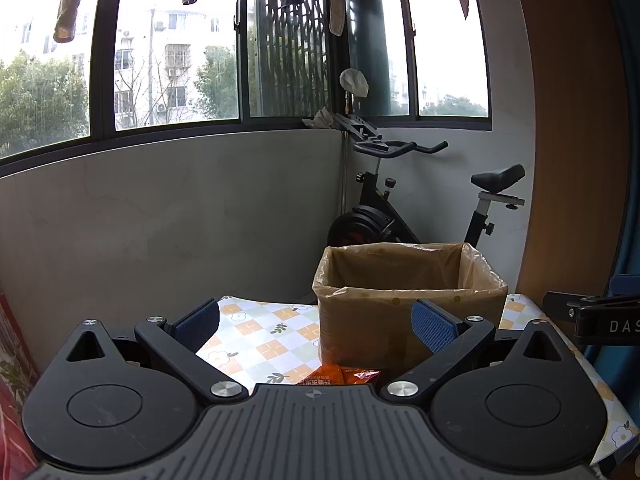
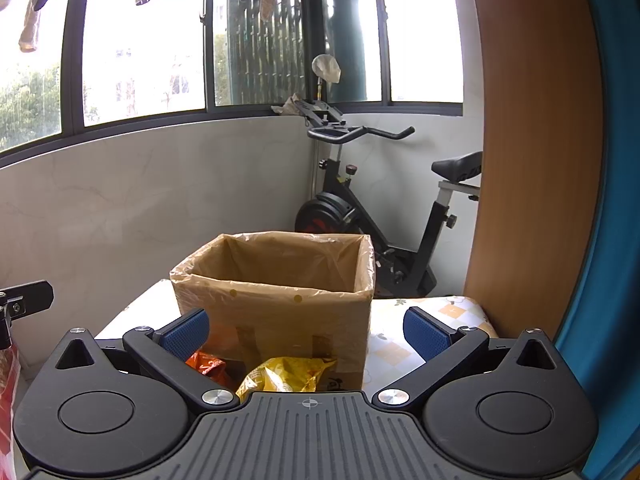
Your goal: Organize snacks
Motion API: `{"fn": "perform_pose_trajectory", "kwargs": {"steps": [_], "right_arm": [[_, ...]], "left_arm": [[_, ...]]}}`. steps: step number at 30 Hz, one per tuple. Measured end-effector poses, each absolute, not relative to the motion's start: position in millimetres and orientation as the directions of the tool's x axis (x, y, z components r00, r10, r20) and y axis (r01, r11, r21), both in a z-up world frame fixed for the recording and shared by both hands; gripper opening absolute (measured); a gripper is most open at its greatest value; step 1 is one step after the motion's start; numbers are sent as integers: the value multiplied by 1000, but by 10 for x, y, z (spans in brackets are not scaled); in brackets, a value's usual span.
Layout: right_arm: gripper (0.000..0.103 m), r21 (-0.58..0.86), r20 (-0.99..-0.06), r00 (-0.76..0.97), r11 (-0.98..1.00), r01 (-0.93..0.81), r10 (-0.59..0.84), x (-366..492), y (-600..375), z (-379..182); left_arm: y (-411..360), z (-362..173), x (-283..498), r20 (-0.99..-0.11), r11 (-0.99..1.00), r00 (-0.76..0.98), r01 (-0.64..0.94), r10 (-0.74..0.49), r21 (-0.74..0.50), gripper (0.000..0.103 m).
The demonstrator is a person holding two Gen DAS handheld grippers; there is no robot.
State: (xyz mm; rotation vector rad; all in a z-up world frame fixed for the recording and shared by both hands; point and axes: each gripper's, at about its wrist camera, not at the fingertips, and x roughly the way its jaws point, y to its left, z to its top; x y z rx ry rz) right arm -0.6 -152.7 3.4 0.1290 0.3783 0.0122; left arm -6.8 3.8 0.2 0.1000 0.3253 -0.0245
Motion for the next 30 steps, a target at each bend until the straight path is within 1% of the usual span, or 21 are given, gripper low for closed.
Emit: {"fn": "perform_pose_trajectory", "kwargs": {"steps": [30], "right_arm": [[103,126,-369,929,992,18,30,-9,-1559,28]], "left_arm": [[44,4,-71,-320,996,947,43,-14,82,103]]}}
